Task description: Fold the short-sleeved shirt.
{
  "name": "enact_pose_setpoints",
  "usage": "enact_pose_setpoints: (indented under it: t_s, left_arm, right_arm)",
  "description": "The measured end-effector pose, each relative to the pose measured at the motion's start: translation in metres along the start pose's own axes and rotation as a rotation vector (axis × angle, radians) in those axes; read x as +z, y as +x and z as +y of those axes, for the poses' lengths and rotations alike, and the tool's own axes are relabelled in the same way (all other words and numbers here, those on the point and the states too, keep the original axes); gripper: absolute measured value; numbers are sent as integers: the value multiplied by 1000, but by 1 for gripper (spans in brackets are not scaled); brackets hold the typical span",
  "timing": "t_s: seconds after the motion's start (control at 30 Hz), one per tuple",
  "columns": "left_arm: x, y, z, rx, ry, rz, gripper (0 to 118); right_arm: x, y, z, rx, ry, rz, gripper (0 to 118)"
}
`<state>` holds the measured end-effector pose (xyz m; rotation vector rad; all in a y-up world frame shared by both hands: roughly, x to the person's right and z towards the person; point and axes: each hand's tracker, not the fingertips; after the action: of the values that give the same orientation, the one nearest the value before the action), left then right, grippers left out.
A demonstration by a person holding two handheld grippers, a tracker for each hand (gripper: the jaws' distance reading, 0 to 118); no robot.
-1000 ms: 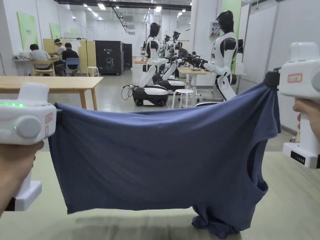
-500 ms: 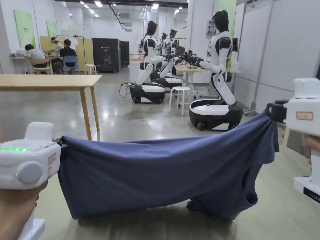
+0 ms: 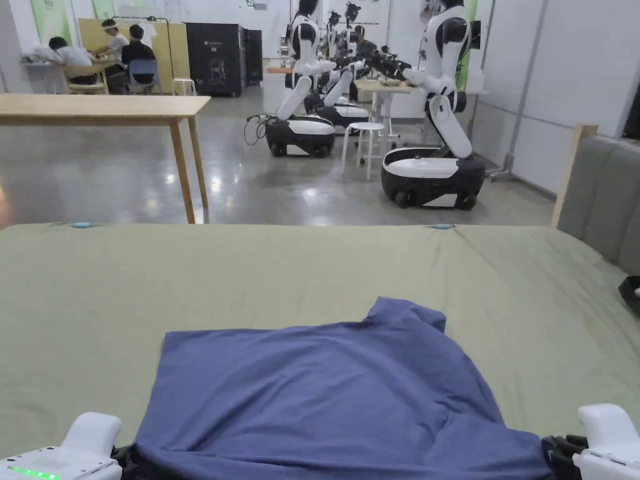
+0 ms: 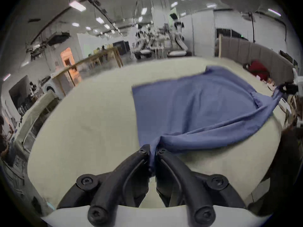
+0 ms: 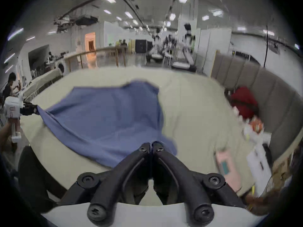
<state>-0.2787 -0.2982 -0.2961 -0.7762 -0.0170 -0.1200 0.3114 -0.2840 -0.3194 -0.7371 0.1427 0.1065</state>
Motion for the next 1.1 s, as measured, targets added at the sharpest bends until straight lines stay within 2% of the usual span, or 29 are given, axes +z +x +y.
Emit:
enact_pose_setpoints:
  t_s: [0.03, 0.07, 0.1, 0.13, 0.17, 0.2, 0.23, 0.33, 0.43, 0.47, 0.5, 0.53, 0.57, 0.6, 0.63, 0.7, 0.8, 0.87, 0.9, 0.93, 0.97, 1.0, 1.03, 1.07, 1.1]
  left_arm:
    - [-1, -3, -5, 25, -5, -6, 5]
    - [0, -5, -8, 34, 6, -12, 17]
    - [6, -4, -7, 36, 28, 4, 43]
    - [12, -5, -4, 42, 56, 28, 82]
    - [23, -5, -1, 49, 81, 38, 113]
    - [38, -5, 3, 63, 118, 26, 117]
    - [57, -1, 3, 67, 187, 30, 116]
    - [108, 20, 0, 70, 324, 79, 116]
    - [134, 39, -24, 129, 340, 55, 116]
    - [138, 45, -32, 143, 325, 64, 116]
    - [140, 48, -40, 162, 291, 67, 113]
    - [136, 48, -48, 171, 253, 53, 106]
    - [133, 48, -53, 166, 223, 32, 71]
    - [129, 49, -56, 166, 193, 53, 24]
    - [121, 47, -57, 194, 152, 101, 0]
    - [105, 35, -60, 201, 121, 4, 0]
    - [86, 25, -54, 189, 111, 42, 0]
    - [70, 15, -49, 189, 103, 65, 0]
    - [60, 9, -46, 190, 104, 76, 11]
    - [50, 3, -44, 189, 97, 89, 36]
    - [39, -3, -40, 190, 85, 102, 92]
    - [25, -8, -37, 193, 37, 121, 118]
    - [16, -12, -37, 197, -4, 141, 116]
    - [16, -11, -31, 164, 75, 130, 113]
    - [9, -14, -27, 164, 53, 139, 113]
  right_arm:
    - [-4, 2, -10, -7, -17, -20, 4]
    - [-5, 4, -17, -32, -10, -44, 5]
    - [-2, 8, -18, -76, 13, -20, 13]
    - [4, 9, -15, -83, 37, -8, 34]
    - [13, 6, -10, -73, 60, -23, 72]
    - [25, 1, -3, -50, 102, -56, 97]
    - [39, -5, 2, -42, 146, -52, 106]
    - [76, -24, 12, -89, 302, 43, 110]
    - [95, -50, 9, -125, 327, 86, 111]
    - [97, -57, 7, -133, 330, 85, 110]
    - [99, -66, 2, -139, 336, 86, 105]
    - [99, -72, -1, -141, 343, 76, 90]
    - [98, -78, -3, -128, 348, 32, 40]
    - [95, -83, -5, -101, 341, -13, 0]
    - [94, -86, -10, -89, 349, -17, 0]
    - [90, -83, -10, -61, 305, 42, 0]
    - [84, -80, -12, -43, 286, -6, 0]
    - [82, -71, -13, -74, 263, -13, 0]
    - [81, -68, -14, -95, 256, -14, 0]
    - [80, -63, -15, -107, 247, -17, 0]
    - [79, -60, -16, -112, 232, -32, 0]
    - [77, -57, -17, -111, 223, -51, 0]
    - [77, -55, -18, -114, 214, -60, 0]
    - [76, -51, -19, -120, 204, -68, 0]
    - [76, -47, -19, -127, 196, -77, 0]
